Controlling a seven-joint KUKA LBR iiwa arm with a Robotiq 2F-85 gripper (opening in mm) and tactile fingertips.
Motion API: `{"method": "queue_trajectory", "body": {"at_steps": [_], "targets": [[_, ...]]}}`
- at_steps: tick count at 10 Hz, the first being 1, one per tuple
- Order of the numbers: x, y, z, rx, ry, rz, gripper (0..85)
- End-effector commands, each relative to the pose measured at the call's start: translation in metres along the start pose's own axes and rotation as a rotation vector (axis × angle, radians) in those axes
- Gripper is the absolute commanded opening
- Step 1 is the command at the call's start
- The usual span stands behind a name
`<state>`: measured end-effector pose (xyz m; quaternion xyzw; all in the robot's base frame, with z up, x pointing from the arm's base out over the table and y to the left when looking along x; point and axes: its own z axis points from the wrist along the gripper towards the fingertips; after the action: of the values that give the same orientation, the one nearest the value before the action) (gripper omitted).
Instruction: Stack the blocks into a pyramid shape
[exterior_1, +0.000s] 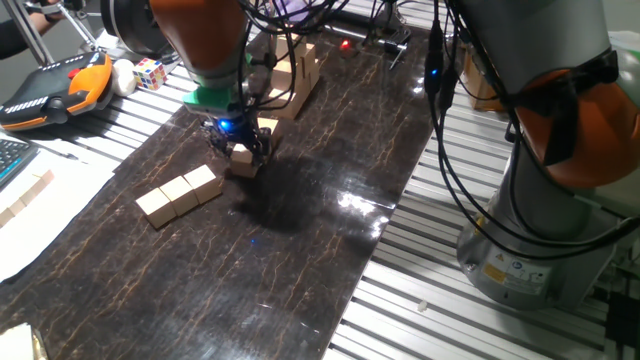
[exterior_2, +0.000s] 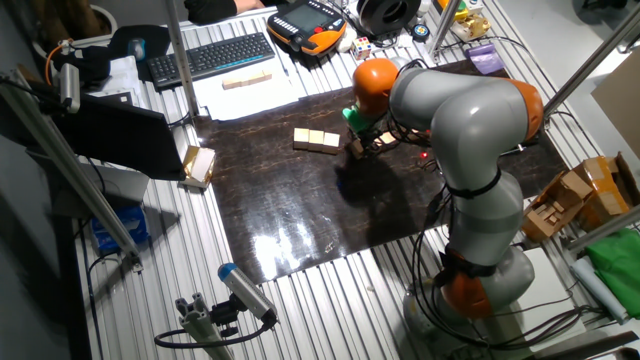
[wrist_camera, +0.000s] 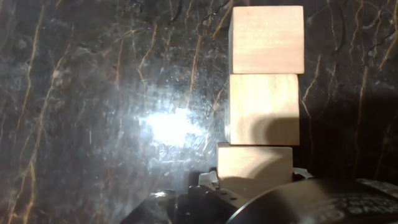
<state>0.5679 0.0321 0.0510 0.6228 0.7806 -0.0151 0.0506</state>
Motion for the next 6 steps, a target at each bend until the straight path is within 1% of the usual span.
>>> {"method": "queue_trajectory", "body": {"at_steps": [1, 3, 4, 5, 6], "targets": [[-0.0007, -0.0002, 0.0010, -0.002, 0.001, 0.000, 18.0], [-0.0012, 0.0003, 0.0012, 0.001, 0.001, 0.009, 23.7], [-0.0015, 0.0015, 0.0011, 0.001, 0.001, 0.026, 32.3], [-0.0019, 0.0024, 0.0009, 0.009, 0.000, 0.035, 43.0], [-0.0019, 0.0034, 0.0009, 0.012, 0.001, 0.049, 56.0]]}}
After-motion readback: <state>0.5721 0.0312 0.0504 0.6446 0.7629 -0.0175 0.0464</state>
